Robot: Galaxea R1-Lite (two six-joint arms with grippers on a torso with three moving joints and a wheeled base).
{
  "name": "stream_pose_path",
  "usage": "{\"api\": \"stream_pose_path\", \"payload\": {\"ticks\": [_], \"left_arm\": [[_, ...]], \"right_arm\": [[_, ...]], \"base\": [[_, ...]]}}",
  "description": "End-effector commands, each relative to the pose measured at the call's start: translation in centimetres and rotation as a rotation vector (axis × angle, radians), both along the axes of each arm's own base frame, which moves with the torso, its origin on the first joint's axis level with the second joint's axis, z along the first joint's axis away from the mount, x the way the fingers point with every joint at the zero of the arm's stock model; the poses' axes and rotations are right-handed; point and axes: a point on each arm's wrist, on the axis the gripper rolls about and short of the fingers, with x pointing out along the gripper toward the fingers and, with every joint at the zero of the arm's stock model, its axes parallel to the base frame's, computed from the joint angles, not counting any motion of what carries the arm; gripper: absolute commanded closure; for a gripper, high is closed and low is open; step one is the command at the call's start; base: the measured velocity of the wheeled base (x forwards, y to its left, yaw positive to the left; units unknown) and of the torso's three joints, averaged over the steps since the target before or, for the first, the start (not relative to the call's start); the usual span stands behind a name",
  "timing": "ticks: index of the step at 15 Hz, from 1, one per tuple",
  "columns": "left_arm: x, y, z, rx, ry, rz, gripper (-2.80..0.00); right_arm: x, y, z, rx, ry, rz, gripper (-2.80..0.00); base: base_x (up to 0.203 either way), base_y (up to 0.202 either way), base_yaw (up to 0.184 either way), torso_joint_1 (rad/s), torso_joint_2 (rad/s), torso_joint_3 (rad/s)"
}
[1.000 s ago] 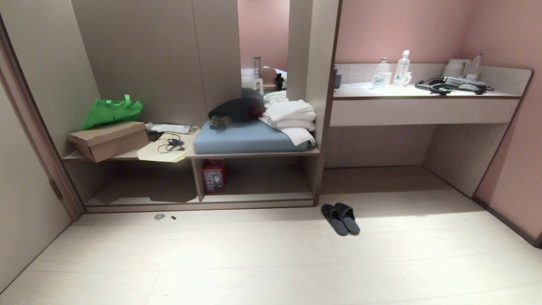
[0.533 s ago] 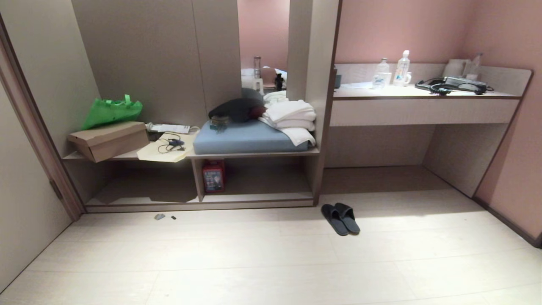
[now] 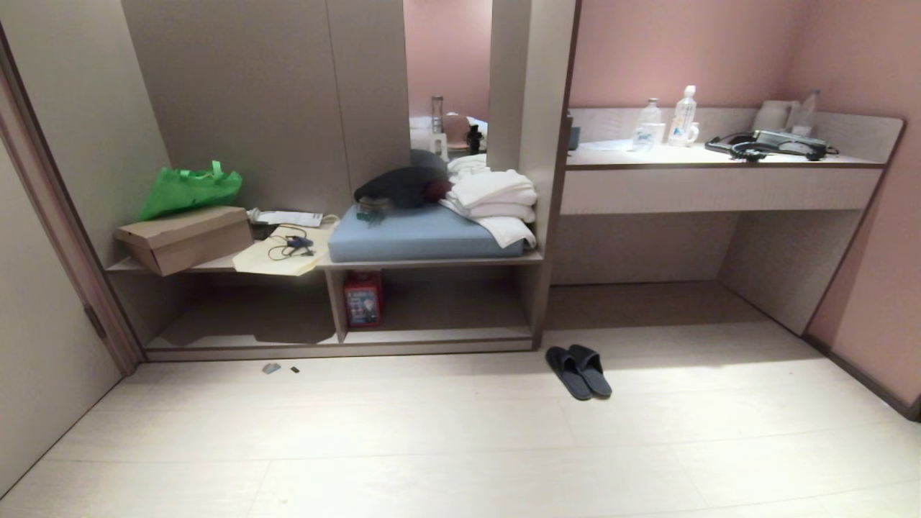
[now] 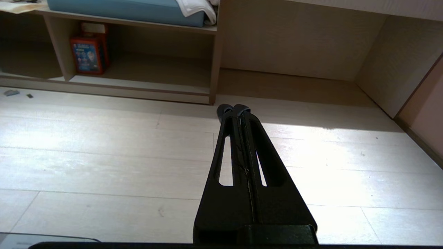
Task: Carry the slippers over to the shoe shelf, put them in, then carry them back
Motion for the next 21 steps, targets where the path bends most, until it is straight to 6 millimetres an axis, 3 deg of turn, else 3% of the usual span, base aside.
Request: {"api": "stream_pose_path", "payload": {"ticks": [1, 8, 21], "left_arm": [[0.07, 0.0, -0.21, 0.0, 0.008, 0.0, 0.0], [0.07, 0.0, -0.22, 0.0, 0.009, -0.001, 0.0], [0.07, 0.0, -0.2, 0.0, 0.008, -0.001, 0.0]], "right_arm": [[0.01, 0.0, 0.0, -0.001, 0.002, 0.0, 0.0], [0.01, 0.0, 0.0, 0.0, 0.002, 0.0, 0.0], [0.01, 0.0, 0.0, 0.001, 0.002, 0.0, 0.0]], "base": [[0.0, 0.0, 0.0, 0.0, 0.0, 0.0], [0.0, 0.0, 0.0, 0.0, 0.0, 0.0], [-0.189, 0.0, 0.001, 0.002, 0.0, 0.003]]}}
